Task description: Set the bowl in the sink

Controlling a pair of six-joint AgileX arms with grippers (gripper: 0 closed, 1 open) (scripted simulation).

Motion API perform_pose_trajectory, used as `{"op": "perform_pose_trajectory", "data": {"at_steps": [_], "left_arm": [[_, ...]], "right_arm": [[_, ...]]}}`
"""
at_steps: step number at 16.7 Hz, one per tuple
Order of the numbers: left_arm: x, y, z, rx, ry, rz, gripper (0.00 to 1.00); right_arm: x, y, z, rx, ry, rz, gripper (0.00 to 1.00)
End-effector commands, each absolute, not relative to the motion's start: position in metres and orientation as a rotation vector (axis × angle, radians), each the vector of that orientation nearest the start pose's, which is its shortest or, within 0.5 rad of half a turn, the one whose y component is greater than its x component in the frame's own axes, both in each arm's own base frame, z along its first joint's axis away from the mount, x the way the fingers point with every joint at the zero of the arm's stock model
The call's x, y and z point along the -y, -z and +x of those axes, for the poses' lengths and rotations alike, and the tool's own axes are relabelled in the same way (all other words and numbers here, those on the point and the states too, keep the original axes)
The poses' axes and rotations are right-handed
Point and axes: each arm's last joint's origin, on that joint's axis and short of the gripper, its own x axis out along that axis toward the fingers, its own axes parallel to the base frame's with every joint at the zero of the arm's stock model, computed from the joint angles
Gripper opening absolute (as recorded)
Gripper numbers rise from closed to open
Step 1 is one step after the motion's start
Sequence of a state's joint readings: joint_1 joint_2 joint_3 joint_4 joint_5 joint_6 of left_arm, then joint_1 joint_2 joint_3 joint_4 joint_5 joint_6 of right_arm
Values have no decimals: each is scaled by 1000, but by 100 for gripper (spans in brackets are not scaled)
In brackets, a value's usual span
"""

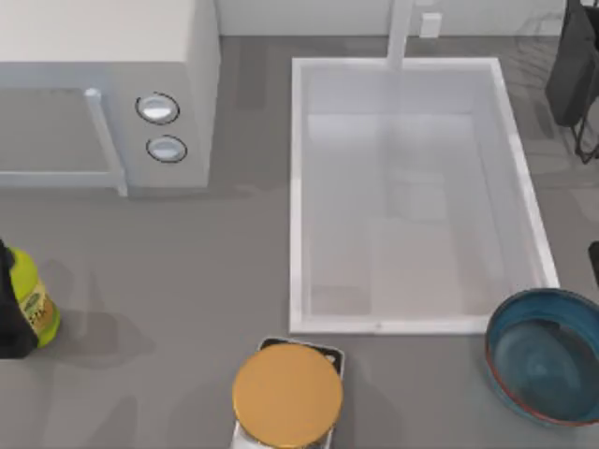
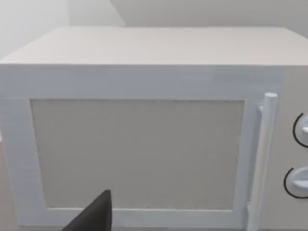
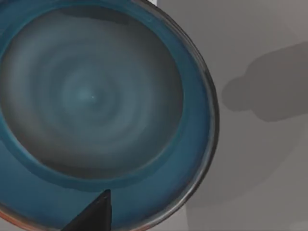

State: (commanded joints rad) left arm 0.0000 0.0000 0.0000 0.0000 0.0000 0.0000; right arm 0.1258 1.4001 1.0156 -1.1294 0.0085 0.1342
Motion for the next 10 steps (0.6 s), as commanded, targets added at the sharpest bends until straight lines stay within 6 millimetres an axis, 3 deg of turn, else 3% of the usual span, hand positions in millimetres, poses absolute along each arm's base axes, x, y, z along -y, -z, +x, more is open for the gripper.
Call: {"op": "perform_pose_trajectory", "data": {"at_steps": [5, 10], "left_arm": [[1, -160, 106, 0, 0, 0, 100], [1, -160, 106, 0, 0, 0, 100]], "right_arm": [[-32, -187, 249, -1509, 0, 5, 100], [-35, -137, 238, -1510, 1, 5, 100]]}}
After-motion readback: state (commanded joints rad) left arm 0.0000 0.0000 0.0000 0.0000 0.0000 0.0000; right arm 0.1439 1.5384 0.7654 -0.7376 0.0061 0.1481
